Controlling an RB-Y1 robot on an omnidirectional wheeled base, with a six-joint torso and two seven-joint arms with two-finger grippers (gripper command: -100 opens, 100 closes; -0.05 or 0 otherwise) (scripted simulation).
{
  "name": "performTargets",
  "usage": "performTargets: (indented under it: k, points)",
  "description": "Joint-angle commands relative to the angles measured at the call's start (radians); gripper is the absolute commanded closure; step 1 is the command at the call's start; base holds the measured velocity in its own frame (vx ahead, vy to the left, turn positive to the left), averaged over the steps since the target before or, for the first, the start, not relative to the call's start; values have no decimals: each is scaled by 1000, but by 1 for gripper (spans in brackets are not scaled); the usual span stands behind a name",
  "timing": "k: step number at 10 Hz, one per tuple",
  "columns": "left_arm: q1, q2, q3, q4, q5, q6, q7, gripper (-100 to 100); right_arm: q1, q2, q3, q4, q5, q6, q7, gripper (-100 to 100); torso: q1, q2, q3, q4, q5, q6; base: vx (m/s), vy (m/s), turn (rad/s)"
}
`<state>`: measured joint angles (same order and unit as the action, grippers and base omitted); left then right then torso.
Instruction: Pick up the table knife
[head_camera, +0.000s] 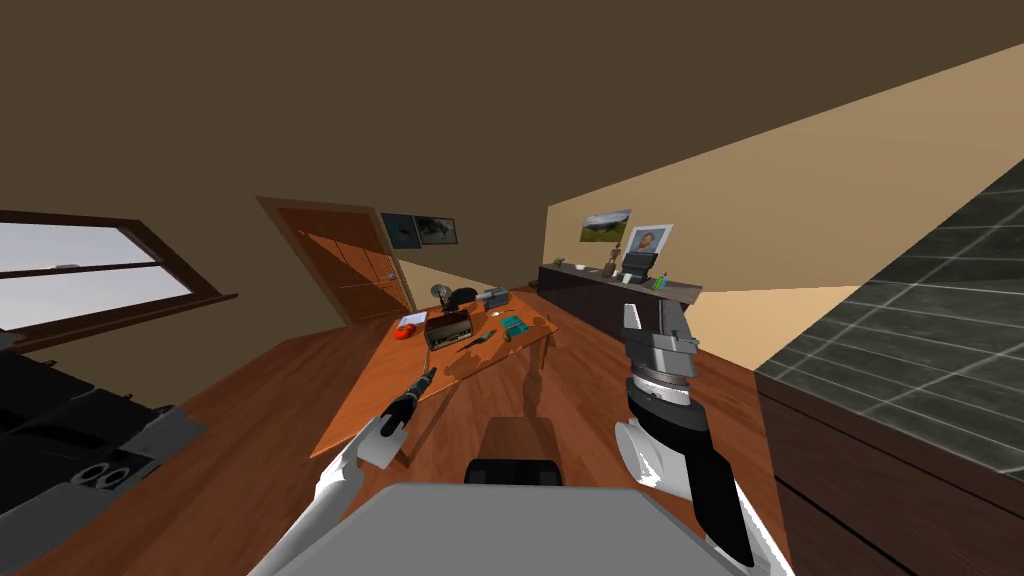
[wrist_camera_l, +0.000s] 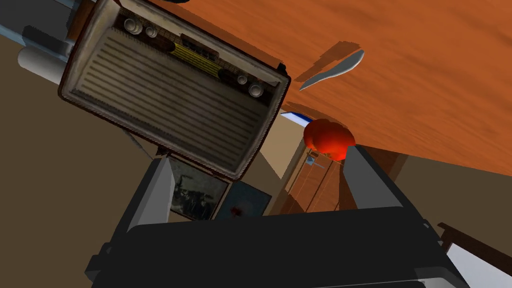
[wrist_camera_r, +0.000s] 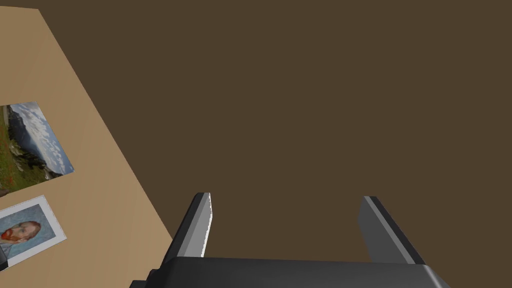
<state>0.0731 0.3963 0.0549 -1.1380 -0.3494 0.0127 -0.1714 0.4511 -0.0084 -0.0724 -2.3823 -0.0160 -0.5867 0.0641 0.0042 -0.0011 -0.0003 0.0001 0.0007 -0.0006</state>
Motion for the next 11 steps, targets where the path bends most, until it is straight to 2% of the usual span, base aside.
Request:
performTargets:
  k: [1,2,4,5,6,7,8,11]
  points:
    - [-13,-1,2,44,-9,12,-5,-100,0,0,0,0,0,0,0,0,0,0,0,0,0,0,12,29,-79]
    - [-34,9,-1,85,-20,29,-8,-100,0,0,0,0,0,0,0,0,0,0,0,0,0,-1,19,28,-153]
    - [-34,9,-1,102,-20,29,-8,-100,0,0,0,0,0,0,0,0,0,-1,0,0,0,-1,15,21,-45]
    - [-54,19,-5,134,-30,45,-12,-100,0,0,0,0,0,0,0,0,-1,0,0,0,0,-1,16,18,-146]
    - [-54,19,-5,158,-30,45,-12,-100,0,0,0,0,0,0,0,0,-1,-1,0,0,0,0,21,28,-101]
    - [-54,19,-5,158,-30,45,-12,-100,0,0,0,0,0,0,0,0,0,-1,0,0,0,-1,11,17,7]
    - [-75,28,-9,193,-40,59,-15,-100,0,0,0,0,0,0,0,0,-1,0,0,0,0,-1,24,33,-146]
    - [-95,37,-13,267,-49,72,-18,-100,0,0,0,0,0,0,0,0,1,-2,-1,0,0,0,32,38,-109]
